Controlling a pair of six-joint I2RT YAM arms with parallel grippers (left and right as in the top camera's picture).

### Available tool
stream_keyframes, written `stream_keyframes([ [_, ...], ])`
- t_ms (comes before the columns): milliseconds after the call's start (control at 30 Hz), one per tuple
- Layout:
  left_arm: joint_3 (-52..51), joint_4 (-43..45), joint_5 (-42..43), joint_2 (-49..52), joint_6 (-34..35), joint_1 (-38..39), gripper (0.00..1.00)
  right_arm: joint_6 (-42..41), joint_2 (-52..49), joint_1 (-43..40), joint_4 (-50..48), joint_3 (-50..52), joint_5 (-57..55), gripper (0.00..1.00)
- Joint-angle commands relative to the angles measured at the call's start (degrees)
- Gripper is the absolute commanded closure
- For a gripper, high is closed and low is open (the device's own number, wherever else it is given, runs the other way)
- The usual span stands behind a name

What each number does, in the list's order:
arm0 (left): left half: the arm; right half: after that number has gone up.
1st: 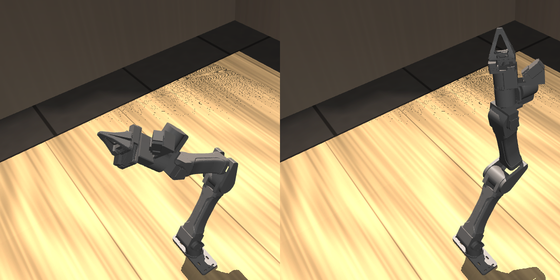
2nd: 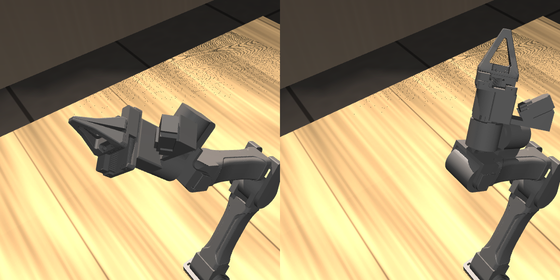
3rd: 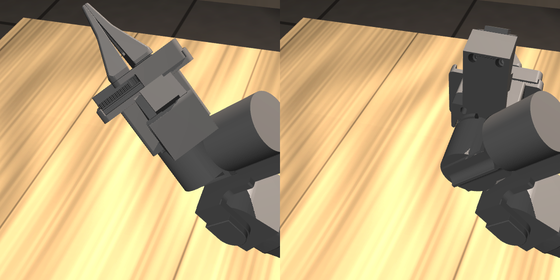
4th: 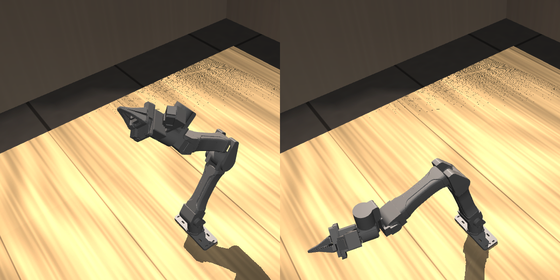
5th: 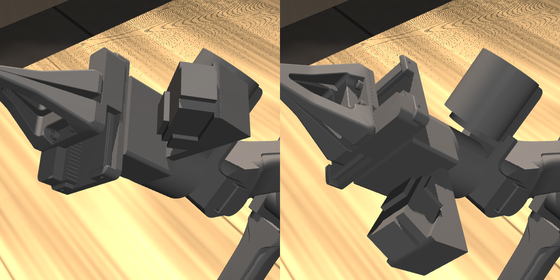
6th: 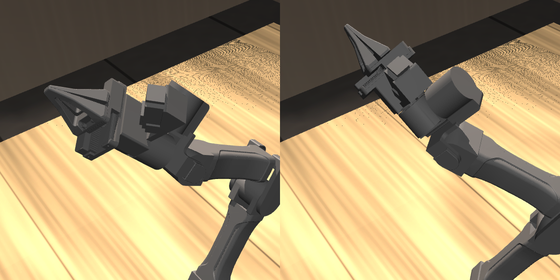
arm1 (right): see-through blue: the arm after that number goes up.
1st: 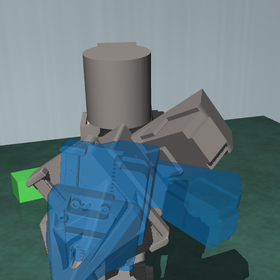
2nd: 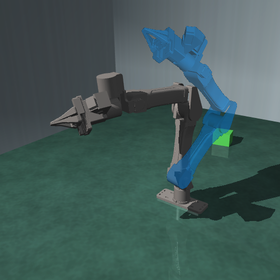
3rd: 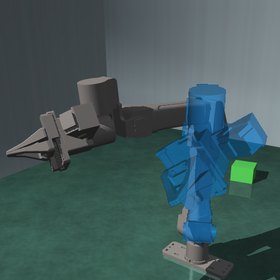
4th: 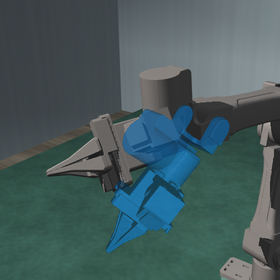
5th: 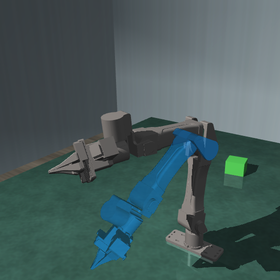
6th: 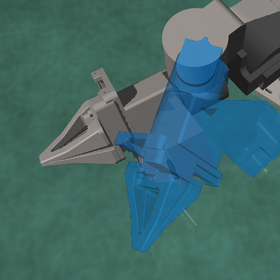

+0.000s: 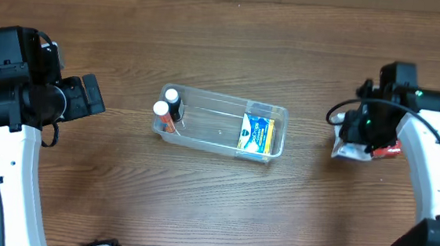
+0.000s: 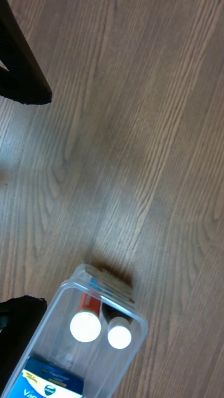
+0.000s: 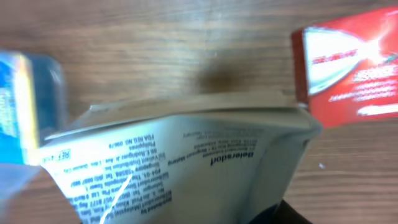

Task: Pack container
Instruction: 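Lower the right gripper and grasp the white Beiersdorf packet, then carry the white packet with the right gripper over the container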

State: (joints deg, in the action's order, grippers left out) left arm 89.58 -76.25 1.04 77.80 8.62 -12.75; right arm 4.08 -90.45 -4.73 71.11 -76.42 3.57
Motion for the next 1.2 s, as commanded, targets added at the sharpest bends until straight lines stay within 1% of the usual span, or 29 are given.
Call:
stream_keyframes([
  [0,0.02,0.22,0.07,0.09,0.2,0.02,0.0,-6.16,3.15,4.81,4.63,-9.68,0.17,0.65],
  [67,0.02,0.24,0.04,0.09,0.2,0.02,0.0,-9.33,4.26,10.23,7.52,-14.93,-0.04,0.65],
  [133,0.02,0.24,0.04,0.09,0.17,0.02,0.0,-12.31,5.16,15.58,7.65,-17.92,-0.2,0.64],
  [167,0.02,0.22,0.04,0.09,0.17,0.02,0.0,-15.39,5.6,19.3,7.04,-18.88,-1.25,0.62],
  [233,0.02,0.22,0.07,0.09,0.17,0.02,0.0,-19.87,5.6,24.63,5.68,-19.12,-2.56,0.59],
  [333,0.02,0.22,0.04,0.09,0.2,0.02,0.0,-27.54,4.68,32.92,2.95,-19.06,-6.36,0.59],
  [433,0.02,0.2,0.09,0.09,0.2,0.02,0.0,-33.66,3.13,38.29,-0.46,-18.84,-9.68,0.59],
  [600,0.02,-0.02,0.11,0.09,0.2,0.02,0.0,-42.27,-2.38,41.48,-4.9,-18.45,-10.14,0.58],
  [700,0.02,0.0,0.09,0.09,0.2,0.02,0.0,-43.36,-8.55,42.4,-5.44,-18.45,-9.79,0.58],
  [867,0.02,0.04,0.09,0.09,0.2,0.02,0.0,-43.39,-15.52,44.11,-6.25,-18.45,-7.3,0.58],
  [1033,0.02,0.02,0.09,0.09,0.2,0.02,0.0,-46.12,-19.54,44.63,-6.58,-18.45,-7.32,0.57],
  [1167,0.02,0.04,0.11,0.09,0.2,0.02,0.0,-46.12,-21.16,44.63,-6.6,-18.43,-7.32,0.57],
])
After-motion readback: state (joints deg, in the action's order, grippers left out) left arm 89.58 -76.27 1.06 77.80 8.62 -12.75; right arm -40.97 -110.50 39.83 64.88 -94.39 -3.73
